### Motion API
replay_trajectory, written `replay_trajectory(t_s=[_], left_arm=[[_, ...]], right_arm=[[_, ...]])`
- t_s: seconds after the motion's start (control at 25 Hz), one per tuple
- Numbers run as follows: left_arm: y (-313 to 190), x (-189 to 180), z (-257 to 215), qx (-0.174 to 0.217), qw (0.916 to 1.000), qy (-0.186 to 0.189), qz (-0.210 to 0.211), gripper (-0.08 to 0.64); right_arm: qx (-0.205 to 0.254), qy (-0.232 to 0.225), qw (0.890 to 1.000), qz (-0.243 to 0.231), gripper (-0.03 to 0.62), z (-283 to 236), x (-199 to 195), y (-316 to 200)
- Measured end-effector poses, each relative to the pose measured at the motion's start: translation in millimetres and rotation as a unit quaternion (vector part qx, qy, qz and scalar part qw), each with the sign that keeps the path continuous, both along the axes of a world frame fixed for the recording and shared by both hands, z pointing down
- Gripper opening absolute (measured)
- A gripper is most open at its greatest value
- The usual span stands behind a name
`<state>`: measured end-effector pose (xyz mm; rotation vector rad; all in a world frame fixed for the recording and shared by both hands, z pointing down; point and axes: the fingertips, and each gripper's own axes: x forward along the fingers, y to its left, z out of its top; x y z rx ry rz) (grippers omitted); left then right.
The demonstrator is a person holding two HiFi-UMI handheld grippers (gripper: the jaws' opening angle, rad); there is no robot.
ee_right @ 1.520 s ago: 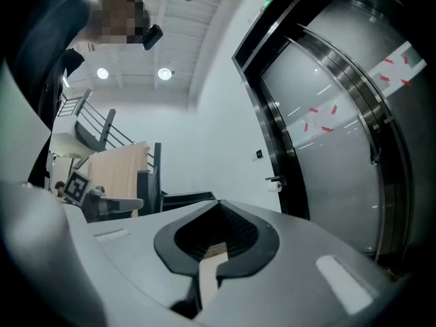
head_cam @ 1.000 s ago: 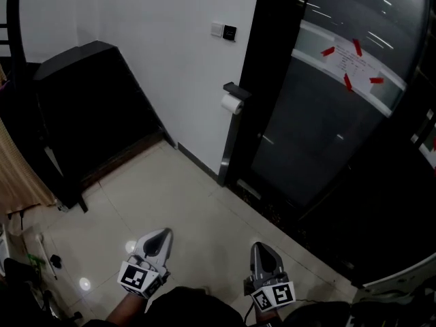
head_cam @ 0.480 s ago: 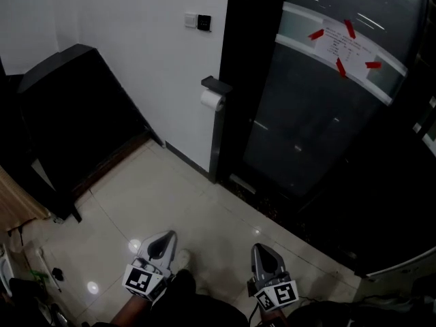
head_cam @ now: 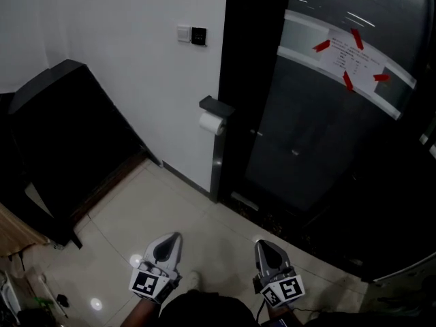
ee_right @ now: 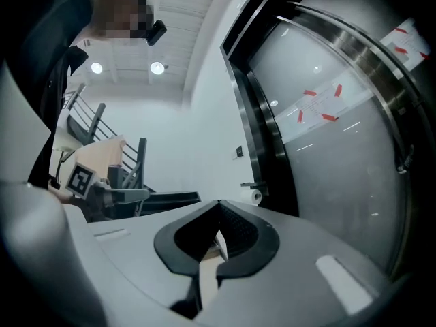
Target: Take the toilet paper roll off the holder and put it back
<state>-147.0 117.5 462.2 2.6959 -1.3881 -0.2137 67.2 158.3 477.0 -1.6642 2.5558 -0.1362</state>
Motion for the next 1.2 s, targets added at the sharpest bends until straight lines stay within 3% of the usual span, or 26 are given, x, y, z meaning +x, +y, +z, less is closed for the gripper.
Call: replay_trajectory(t_s=[0.48,0.76,0.96,1.2], left_arm=[[-127.3,-24.2,-0.5,-0.004,0.9996,0.017,0.022,0.002],[-166.3,-15.4,14.2,-0.023,0.9992,0.021,0.024,0.002],[-190.9,-3.0,20.6,-0.03,0.9995,0.013,0.002,0.002],[-230.2,24.1,18.8,-0.031,0.9987,0.01,-0.039,0.002]], right_arm=[[0.007,0.006,1.0,0.017,0.014,-13.3,-30.2,-111.8],[-0.011,0.008,0.999,0.04,0.014,-3.1,-8.2,-140.3],[-0.005,0.003,1.0,0.025,0.014,-2.0,12.4,-177.5],[-0.002,-0.013,1.0,-0.025,0.014,2.9,35.3,-239.4]])
